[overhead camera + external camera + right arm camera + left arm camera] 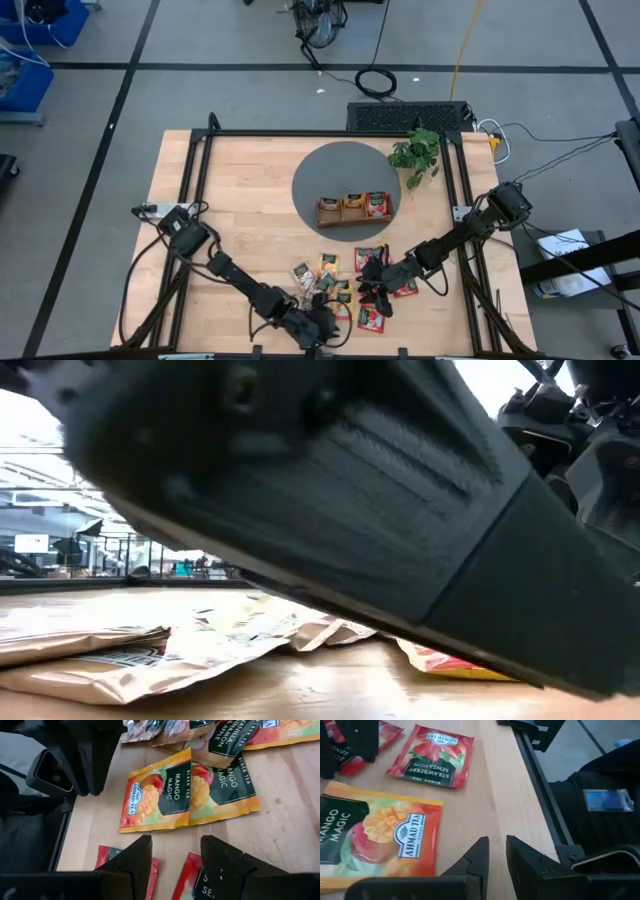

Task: Pick & Place Tea
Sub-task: Put the orange tea bag into the middle section of the wooden organizer

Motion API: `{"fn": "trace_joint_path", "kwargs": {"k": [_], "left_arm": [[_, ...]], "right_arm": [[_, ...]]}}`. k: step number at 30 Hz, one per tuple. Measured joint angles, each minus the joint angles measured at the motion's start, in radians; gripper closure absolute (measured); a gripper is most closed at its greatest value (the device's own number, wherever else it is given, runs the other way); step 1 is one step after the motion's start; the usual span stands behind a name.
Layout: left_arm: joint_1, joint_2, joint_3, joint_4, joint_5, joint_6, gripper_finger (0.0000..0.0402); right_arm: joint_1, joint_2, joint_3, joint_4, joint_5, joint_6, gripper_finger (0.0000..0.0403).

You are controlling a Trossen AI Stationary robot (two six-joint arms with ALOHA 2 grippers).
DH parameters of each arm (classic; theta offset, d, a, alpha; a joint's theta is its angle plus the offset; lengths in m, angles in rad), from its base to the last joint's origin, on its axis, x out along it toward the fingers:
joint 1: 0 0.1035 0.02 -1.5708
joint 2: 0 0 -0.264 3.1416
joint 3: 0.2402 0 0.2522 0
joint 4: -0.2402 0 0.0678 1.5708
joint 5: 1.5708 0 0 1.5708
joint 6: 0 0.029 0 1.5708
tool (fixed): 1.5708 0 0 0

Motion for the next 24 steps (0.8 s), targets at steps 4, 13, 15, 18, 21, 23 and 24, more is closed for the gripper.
{"fn": "trace_joint_path", "kwargs": {"k": [4,13,15,18,21,23,24], "left_arm": [[0.021,0.0,-0.002,-0.037,0.002,-0.041,0.0332],[0.042,0.0,-0.002,-0.062,0.002,-0.034,0.0332],[0.043,0.0,-0.002,-0.063,0.002,-0.017,0.0332],[0.049,0.0,-0.002,-0.065,0.002,0.002,0.0332],[0.062,0.0,-0.002,-0.066,0.001,0.002,0.0332],[0.071,0.0,-0.002,-0.066,-0.002,0.002,0.0332],[0.074,0.0,-0.002,-0.066,-0.002,0.002,0.0332]], "right_arm": [[0.0,0.0,0.0,-0.018,0.043,-0.001,0.0245],[-0.02,0.0,0.0,-0.031,0.048,-0.012,0.0245],[-0.02,0.0,0.0,-0.031,0.048,-0.018,0.0245],[-0.02,0.0,0.0,-0.027,0.046,-0.021,0.0245],[-0.02,0.0,0.0,-0.023,0.03,-0.021,0.0245],[-0.02,0.0,0.0,-0.023,0.019,-0.021,0.0245],[-0.02,0.0,0.0,-0.023,0.018,-0.021,0.0245]]}}
